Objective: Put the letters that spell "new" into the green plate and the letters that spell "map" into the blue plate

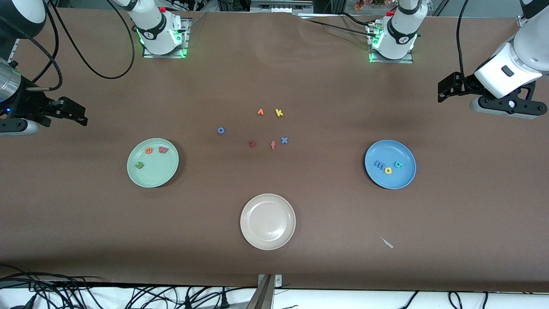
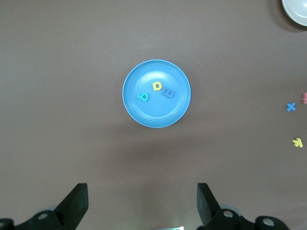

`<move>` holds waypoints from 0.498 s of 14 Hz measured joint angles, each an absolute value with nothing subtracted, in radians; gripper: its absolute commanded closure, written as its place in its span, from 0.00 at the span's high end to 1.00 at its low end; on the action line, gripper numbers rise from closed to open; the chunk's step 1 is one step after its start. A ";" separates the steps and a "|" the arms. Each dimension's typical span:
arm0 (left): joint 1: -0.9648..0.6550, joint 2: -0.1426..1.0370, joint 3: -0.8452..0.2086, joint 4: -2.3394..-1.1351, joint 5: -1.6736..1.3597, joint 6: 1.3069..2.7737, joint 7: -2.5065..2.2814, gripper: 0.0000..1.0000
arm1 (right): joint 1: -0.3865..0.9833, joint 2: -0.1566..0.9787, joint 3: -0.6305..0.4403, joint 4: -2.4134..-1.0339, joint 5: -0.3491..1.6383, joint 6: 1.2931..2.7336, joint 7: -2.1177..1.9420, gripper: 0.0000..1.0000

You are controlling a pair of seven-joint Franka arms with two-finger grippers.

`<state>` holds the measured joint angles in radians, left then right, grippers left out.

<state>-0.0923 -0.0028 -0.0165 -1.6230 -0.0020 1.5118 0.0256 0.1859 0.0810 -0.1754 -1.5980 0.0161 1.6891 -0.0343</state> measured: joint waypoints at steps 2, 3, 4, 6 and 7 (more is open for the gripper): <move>-0.092 -0.003 -0.017 -1.623 -0.002 1.512 0.026 1.00 | 0.186 0.081 -0.175 -1.598 0.016 1.691 -0.034 1.00; -0.092 -0.003 -0.017 -1.623 -0.002 1.512 0.026 1.00 | 0.186 0.081 -0.174 -1.598 0.016 1.692 -0.034 1.00; -0.092 -0.003 -0.017 -1.623 -0.002 1.512 0.026 1.00 | 0.186 0.081 -0.172 -1.598 0.016 1.693 -0.034 1.00; -0.092 -0.003 -0.017 -1.623 -0.002 1.512 0.026 1.00 | 0.186 0.081 -0.165 -1.598 0.016 1.694 -0.034 1.00; -0.092 -0.003 -0.017 -1.623 -0.002 1.512 0.026 1.00 | 0.186 0.081 -0.163 -1.598 0.016 1.694 -0.034 1.00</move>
